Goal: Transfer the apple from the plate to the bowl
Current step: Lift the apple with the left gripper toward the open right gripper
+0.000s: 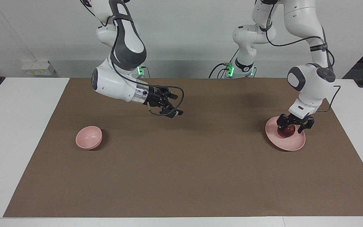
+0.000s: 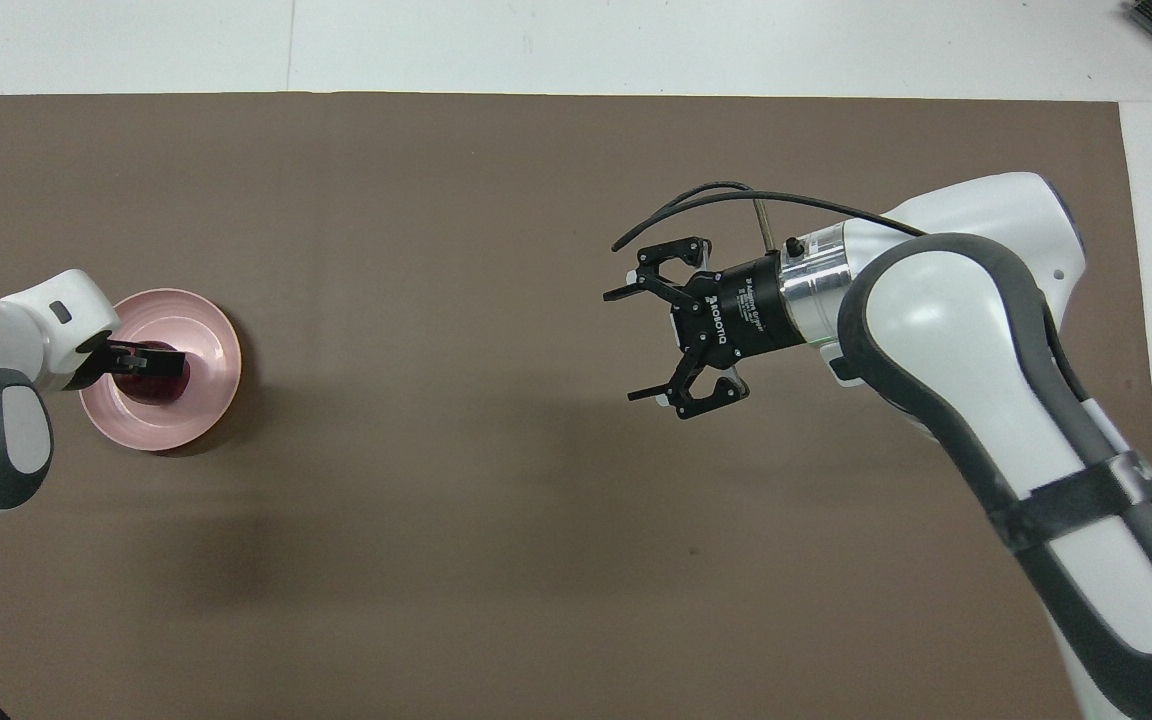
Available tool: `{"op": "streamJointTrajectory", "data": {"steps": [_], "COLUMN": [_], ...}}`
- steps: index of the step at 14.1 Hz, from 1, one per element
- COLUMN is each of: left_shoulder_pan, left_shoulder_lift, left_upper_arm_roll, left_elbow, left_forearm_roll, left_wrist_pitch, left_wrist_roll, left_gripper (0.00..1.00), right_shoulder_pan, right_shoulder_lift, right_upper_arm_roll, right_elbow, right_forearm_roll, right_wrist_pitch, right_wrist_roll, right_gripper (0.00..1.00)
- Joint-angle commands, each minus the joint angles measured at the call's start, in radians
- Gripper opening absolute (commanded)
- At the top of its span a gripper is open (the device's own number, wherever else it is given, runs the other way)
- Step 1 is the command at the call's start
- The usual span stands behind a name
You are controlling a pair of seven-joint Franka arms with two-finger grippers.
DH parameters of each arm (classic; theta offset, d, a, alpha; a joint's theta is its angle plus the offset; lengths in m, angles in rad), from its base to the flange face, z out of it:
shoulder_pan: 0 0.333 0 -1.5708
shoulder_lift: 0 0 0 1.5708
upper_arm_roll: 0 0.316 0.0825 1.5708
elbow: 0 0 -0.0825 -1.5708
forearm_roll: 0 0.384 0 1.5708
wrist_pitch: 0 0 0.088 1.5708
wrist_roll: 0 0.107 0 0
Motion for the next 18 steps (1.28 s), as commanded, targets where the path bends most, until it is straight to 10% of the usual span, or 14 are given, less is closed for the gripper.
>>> {"op": "streamJointTrajectory", "data": {"steps": [1, 5, 13, 18], "left_shoulder_pan": [-0.004, 0.001, -0.034, -0.106], "left_shoulder_lift": [-0.009, -0.01, -0.096, -0.122], "left_upper_arm_roll": [0.001, 0.002, -0.016, -0.028], "left_elbow": [-0.029, -0.026, 0.033, 0.083], "left_forearm_roll": [-0.017, -0.017, -0.031, -0.309], "left_wrist_pitch": [0.015, -0.009, -0.145, -0.278], "left_wrist_roll": [-0.001, 0.013, -0.001, -0.019], "left_gripper": [0.72, 0.13, 0.0, 0.0], "right_shoulder_pan": [-0.004, -0.001, 0.013, 0.013], "right_shoulder_lift": [-0.062, -0.068, -0.071, -0.07], "right_upper_arm_roll": [-0.001, -0.001, -0.001, -0.001], "right_elbow": [-0.083, -0.098, -0.103, -0.104], "right_forearm_roll": [0.107, 0.101, 0.083, 0.081], "right_wrist_pitch": [0.001, 0.017, 0.028, 0.049], "right_wrist_roll": [0.004, 0.002, 0.005, 0.013], "right_gripper": [1.0, 1.0, 1.0, 1.0]}}
